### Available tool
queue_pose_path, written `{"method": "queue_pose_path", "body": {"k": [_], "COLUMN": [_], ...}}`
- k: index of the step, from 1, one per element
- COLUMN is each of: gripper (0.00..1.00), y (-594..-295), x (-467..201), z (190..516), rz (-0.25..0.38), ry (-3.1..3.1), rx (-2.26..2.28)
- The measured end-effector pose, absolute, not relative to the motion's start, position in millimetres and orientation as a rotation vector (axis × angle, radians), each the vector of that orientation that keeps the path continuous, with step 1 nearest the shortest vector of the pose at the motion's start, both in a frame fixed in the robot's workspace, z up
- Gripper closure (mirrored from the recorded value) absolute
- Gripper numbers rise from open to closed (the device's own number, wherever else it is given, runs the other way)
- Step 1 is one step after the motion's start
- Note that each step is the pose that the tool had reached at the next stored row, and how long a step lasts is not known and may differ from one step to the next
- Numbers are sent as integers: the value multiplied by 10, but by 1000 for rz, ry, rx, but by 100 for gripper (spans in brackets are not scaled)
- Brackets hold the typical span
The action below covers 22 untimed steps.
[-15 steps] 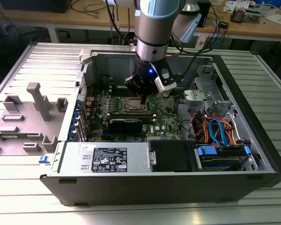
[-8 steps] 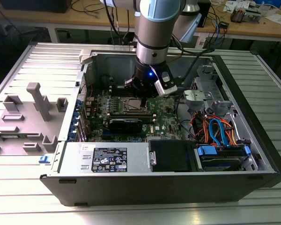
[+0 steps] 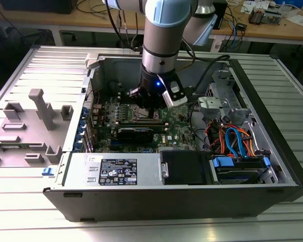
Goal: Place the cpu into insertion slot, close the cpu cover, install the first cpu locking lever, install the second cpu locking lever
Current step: 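Install the second cpu locking lever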
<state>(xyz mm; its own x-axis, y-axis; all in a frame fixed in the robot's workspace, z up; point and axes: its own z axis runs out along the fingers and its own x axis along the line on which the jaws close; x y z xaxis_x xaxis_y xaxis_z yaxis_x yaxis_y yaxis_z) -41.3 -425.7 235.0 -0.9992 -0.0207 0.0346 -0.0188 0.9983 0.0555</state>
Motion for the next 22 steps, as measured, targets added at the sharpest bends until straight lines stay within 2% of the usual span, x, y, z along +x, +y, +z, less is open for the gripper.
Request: {"method": "queue_pose_path", "body": {"k": [2,6,10,14,22], "gripper": [89,89,89,89,89], "y": [-4284,-4353,-4448,-4525,-4556], "x": [-416,-429,-435,-498,-651], "z": [2350,2350,2350,2348,2311], "rz": [-130,-277,-306,-374,-375], "ry": [-3104,-3095,-3093,-3085,-3084], "rx": [31,34,34,35,36]}}
